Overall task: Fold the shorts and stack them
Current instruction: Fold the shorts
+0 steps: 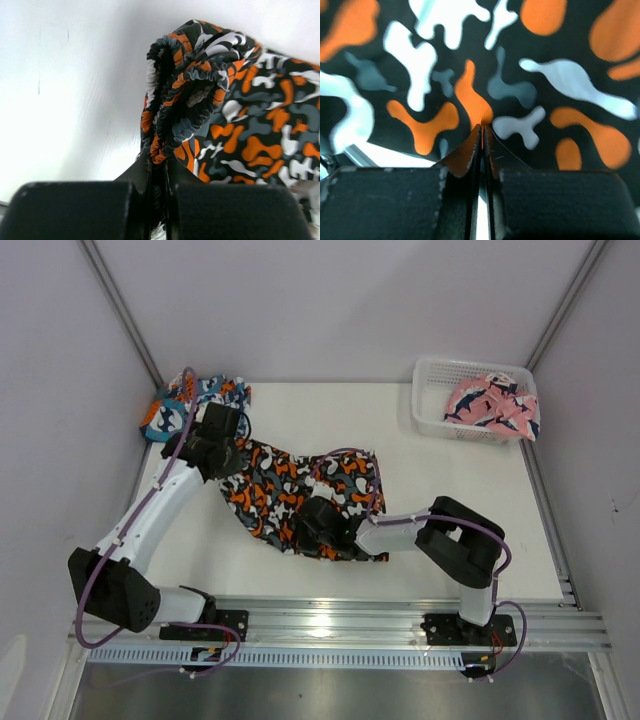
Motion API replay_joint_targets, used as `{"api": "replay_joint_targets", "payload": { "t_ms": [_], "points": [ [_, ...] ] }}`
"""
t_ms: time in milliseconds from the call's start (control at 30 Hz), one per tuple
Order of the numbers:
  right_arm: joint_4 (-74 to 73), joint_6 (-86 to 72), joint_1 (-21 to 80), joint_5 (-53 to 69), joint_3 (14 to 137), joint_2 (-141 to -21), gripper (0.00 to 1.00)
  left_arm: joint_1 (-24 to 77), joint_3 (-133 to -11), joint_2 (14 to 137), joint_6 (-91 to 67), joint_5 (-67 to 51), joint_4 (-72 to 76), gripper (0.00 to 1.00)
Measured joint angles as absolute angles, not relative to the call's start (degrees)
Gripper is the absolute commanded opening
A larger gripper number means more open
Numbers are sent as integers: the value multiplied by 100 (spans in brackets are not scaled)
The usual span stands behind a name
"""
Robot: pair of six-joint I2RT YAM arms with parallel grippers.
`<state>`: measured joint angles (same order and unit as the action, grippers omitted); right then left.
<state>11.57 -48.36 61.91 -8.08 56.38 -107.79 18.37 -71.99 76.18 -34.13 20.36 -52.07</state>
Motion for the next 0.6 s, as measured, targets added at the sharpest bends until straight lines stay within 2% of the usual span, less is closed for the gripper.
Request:
{"api": "replay_joint_targets", "payload": {
  "t_ms": [167,367,600],
  "points": [
    [941,-4737,6215,-773,5955,-10792,5,1833,-8132,7870,-3179,2053,-5564,0],
    [705,-4635,6215,-768,6010,-10724,5,1833,-8265,8088,-2932,2130,-5695,0],
    [174,-4460,5618,-823,5437,-9286,7,1833,-8265,8320,-2781,2139,-5730,0]
  ]
}}
